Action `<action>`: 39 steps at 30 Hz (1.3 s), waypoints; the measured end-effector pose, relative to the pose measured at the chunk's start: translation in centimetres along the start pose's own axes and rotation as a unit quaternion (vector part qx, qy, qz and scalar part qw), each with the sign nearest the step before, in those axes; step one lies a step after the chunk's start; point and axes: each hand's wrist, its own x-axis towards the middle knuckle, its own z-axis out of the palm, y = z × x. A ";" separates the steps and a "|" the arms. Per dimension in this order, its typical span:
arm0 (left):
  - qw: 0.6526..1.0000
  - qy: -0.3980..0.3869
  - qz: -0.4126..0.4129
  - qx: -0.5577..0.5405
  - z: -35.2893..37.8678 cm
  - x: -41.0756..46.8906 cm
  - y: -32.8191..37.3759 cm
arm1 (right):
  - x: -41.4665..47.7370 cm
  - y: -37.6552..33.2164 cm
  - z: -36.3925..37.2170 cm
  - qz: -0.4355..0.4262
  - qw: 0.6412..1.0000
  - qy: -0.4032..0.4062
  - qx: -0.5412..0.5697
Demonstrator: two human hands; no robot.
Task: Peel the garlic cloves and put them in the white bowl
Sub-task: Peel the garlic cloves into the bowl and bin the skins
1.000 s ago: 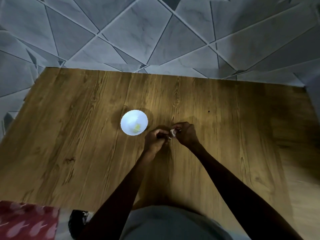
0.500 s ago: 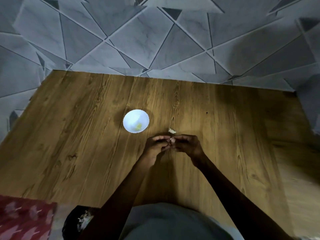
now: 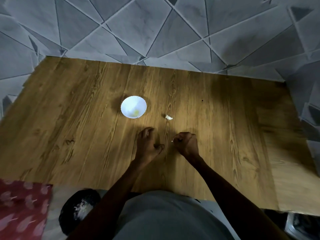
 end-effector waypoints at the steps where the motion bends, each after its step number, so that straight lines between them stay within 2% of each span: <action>1: 1.000 0.002 0.008 0.003 0.1 -0.2 -0.2 | -0.1 0.0 0.1 0.002 1.000 -0.002 0.002; 15: 1.000 -0.005 -0.006 0.012 0.2 -0.1 0.3 | -0.9 1.3 1.1 -0.023 1.000 -0.011 -0.001; 21: 0.999 -0.011 -0.028 0.014 0.0 0.1 0.9 | -1.1 1.4 1.3 -0.065 0.997 -0.006 -0.041; 30: 0.999 -0.015 -0.037 0.007 -0.3 0.1 1.2 | -1.3 1.2 1.4 -0.078 0.993 0.008 -0.093; 34: 0.999 -0.024 -0.038 -0.003 -0.4 0.4 1.4 | -1.0 1.2 1.1 -0.008 1.000 0.006 0.023; 36: 0.995 -0.007 -0.031 -0.097 -0.5 0.5 1.4 | -0.8 0.9 0.5 -0.009 0.995 0.025 0.101; 39: 0.965 -0.039 -0.042 -0.258 -1.2 0.5 2.6 | -1.0 -0.5 -0.6 -0.020 0.969 0.047 0.241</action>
